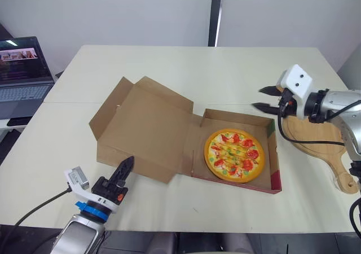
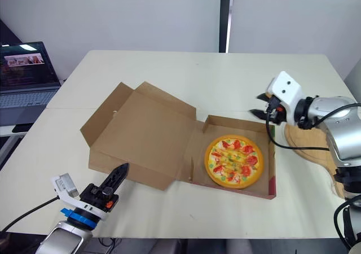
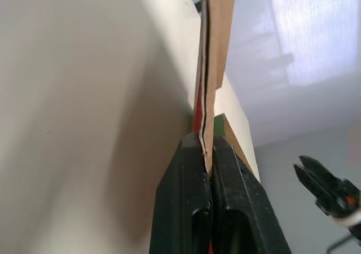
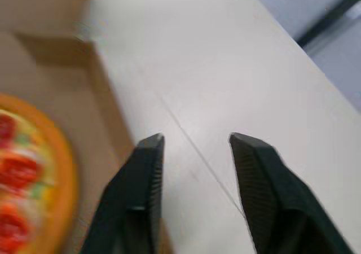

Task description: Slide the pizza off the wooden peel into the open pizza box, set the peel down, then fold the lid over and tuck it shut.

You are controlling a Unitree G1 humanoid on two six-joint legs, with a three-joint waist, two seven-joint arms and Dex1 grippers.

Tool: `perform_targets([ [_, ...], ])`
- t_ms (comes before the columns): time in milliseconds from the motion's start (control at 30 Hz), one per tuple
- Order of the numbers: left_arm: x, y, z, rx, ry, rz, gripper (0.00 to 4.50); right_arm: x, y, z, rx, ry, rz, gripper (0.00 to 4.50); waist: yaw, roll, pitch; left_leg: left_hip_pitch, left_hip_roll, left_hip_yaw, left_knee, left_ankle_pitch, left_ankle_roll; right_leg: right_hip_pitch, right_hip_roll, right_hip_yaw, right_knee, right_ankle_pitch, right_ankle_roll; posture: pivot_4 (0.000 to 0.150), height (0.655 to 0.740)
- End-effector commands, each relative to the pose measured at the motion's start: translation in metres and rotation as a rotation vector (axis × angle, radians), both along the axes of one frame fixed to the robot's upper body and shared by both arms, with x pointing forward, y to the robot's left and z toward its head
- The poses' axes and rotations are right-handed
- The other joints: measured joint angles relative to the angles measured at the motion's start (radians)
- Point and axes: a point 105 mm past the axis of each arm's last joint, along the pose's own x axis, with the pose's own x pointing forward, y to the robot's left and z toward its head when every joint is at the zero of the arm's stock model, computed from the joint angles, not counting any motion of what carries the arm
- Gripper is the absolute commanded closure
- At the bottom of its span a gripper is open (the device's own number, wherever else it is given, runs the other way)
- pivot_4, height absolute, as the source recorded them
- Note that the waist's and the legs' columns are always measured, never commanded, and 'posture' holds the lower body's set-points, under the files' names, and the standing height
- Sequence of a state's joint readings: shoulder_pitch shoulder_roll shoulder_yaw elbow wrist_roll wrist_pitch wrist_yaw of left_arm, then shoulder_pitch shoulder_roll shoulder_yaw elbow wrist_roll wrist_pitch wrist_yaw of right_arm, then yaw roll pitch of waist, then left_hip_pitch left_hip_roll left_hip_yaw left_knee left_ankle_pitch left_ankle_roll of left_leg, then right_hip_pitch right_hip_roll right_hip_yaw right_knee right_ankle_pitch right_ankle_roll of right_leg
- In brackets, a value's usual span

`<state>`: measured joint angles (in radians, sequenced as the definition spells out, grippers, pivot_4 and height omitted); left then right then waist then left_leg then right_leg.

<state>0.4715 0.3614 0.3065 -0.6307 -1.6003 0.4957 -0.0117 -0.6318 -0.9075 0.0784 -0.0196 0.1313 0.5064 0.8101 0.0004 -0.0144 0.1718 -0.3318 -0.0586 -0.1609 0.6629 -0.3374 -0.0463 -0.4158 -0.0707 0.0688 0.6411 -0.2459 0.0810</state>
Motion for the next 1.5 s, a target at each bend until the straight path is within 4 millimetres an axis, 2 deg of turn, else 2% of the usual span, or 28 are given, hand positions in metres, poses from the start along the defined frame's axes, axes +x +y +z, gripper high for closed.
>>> perform_targets([
  [33, 0.003, -0.005, 0.010, 0.010, -0.044, -0.051, 4.50, 0.013, -0.003, -0.003, -0.141, -0.079, -0.037, 3.71, -0.002, 0.000, 0.000, 0.000, 0.000, 0.000, 0.000, 0.000, 0.000, 0.000, 0.000, 0.000, 0.000, 0.000, 0.000, 0.150, 0.7341],
  [100, 0.007, -0.005, 0.010, 0.011, -0.046, -0.059, 4.50, 0.019, -0.006, -0.019, -0.211, -0.044, -0.045, 4.41, -0.003, 0.000, 0.000, 0.000, 0.000, 0.001, 0.000, 0.000, 0.000, 0.000, 0.000, 0.000, 0.000, 0.000, 0.000, 0.150, 0.7341],
  [133, 0.009, -0.006, 0.010, 0.011, -0.048, -0.064, 4.50, 0.022, -0.009, -0.026, -0.231, -0.027, -0.055, 4.46, -0.003, 0.000, 0.000, 0.000, 0.000, 0.000, 0.000, 0.000, -0.001, 0.000, 0.000, 0.000, 0.000, 0.000, 0.000, 0.150, 0.7341],
  [267, 0.013, -0.007, 0.009, 0.014, -0.051, -0.079, 4.50, 0.034, -0.021, -0.043, -0.304, 0.017, -0.083, 4.46, -0.003, 0.000, 0.000, 0.000, 0.000, 0.001, 0.000, 0.000, -0.001, -0.001, 0.000, 0.001, 0.000, 0.000, 0.000, 0.150, 0.7341],
  [400, 0.015, -0.007, 0.007, 0.019, -0.049, -0.091, 4.50, 0.042, -0.027, -0.049, -0.326, 0.036, -0.096, 4.46, -0.002, 0.000, 0.000, -0.001, 0.000, 0.001, 0.000, 0.000, -0.001, -0.002, 0.000, 0.001, 0.000, 0.000, 0.000, 0.150, 0.7341],
  [533, 0.017, -0.006, 0.006, 0.029, -0.052, -0.100, 4.50, 0.040, -0.028, -0.057, -0.297, 0.135, -0.056, 4.46, -0.002, 0.000, 0.000, -0.001, 0.000, 0.001, 0.000, 0.000, -0.001, -0.002, 0.000, 0.001, 0.000, 0.000, 0.000, 0.150, 0.7341],
  [733, 0.028, 0.001, 0.015, 0.111, -0.109, -0.165, 4.50, 0.018, -0.019, -0.066, -0.279, 0.275, 0.078, 4.46, -0.003, 0.000, 0.000, -0.002, 0.000, 0.000, 0.000, 0.000, -0.001, -0.003, 0.000, 0.000, 0.001, 0.000, 0.000, 0.150, 0.7341],
  [967, 0.062, 0.010, 0.034, 0.228, -0.205, -0.272, 4.50, -0.014, -0.005, -0.067, -0.267, 0.377, 0.227, 4.46, 0.000, 0.000, 0.000, -0.003, 0.000, -0.001, 0.000, 0.000, -0.001, -0.004, 0.001, 0.000, 0.001, 0.000, 0.000, 0.150, 0.7341],
  [1167, 0.097, -0.008, 0.053, 0.297, -0.287, -0.424, 4.50, -0.050, 0.004, -0.063, -0.288, 0.423, 0.330, 4.46, -0.002, 0.000, 0.000, -0.008, -0.001, -0.003, 0.001, 0.001, -0.001, -0.007, 0.000, -0.003, 0.001, 0.001, 0.000, 0.150, 0.7341],
  [1300, 0.123, -0.027, 0.067, 0.328, -0.351, -0.516, 4.50, -0.077, 0.007, -0.069, -0.264, 0.471, 0.357, 4.46, -0.001, 0.000, 0.000, -0.009, -0.001, -0.003, 0.001, 0.001, -0.001, -0.009, 0.000, -0.004, 0.002, 0.001, 0.000, 0.150, 0.7341],
  [1500, 0.147, -0.044, 0.083, 0.355, -0.419, -0.598, 4.50, -0.104, 0.014, -0.072, -0.206, 0.514, 0.363, 4.46, -0.002, 0.000, 0.000, -0.012, -0.001, -0.005, 0.002, 0.001, -0.001, -0.011, -0.001, -0.005, 0.002, 0.001, 0.000, 0.150, 0.7341],
])
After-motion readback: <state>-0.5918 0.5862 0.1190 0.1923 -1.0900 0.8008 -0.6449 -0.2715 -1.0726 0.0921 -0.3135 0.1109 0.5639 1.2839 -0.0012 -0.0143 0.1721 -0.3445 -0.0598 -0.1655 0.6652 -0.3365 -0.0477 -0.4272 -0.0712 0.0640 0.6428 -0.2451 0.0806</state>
